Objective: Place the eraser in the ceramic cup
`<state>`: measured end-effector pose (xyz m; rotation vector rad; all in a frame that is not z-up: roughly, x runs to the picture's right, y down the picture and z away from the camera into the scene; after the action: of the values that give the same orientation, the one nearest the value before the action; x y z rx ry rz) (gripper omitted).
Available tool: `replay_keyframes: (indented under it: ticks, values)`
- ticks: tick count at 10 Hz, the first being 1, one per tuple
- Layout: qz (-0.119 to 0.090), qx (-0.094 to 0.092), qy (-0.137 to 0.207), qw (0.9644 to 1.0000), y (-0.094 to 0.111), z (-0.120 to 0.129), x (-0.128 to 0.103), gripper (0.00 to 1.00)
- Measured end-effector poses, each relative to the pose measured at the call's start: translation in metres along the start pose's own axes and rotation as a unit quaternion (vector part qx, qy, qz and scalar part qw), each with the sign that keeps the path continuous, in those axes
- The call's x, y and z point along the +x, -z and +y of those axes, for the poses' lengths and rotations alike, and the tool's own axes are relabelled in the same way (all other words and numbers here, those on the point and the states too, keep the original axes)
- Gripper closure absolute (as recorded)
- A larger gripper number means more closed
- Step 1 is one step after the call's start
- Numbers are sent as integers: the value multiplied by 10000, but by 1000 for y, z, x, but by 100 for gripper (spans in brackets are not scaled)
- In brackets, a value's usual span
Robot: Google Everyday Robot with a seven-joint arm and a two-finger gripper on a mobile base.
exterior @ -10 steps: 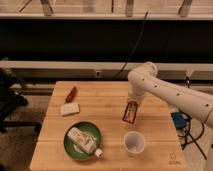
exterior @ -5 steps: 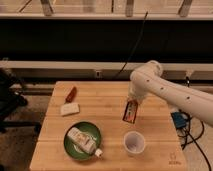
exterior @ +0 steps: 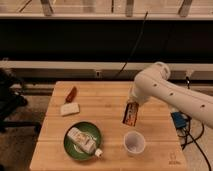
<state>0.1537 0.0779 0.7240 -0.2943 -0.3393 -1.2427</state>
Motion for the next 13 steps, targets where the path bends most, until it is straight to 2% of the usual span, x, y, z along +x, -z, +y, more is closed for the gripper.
replay_keyframes:
  ticks: [4, 8, 11, 13]
  values:
    - [77, 237, 115, 9996, 16, 6, -30, 100]
    - [170, 364, 247, 9989, 29, 15, -58, 100]
    - [235, 410, 249, 9986, 33, 24, -68, 100]
    - [252, 437, 265, 9984, 24, 27, -70, 100]
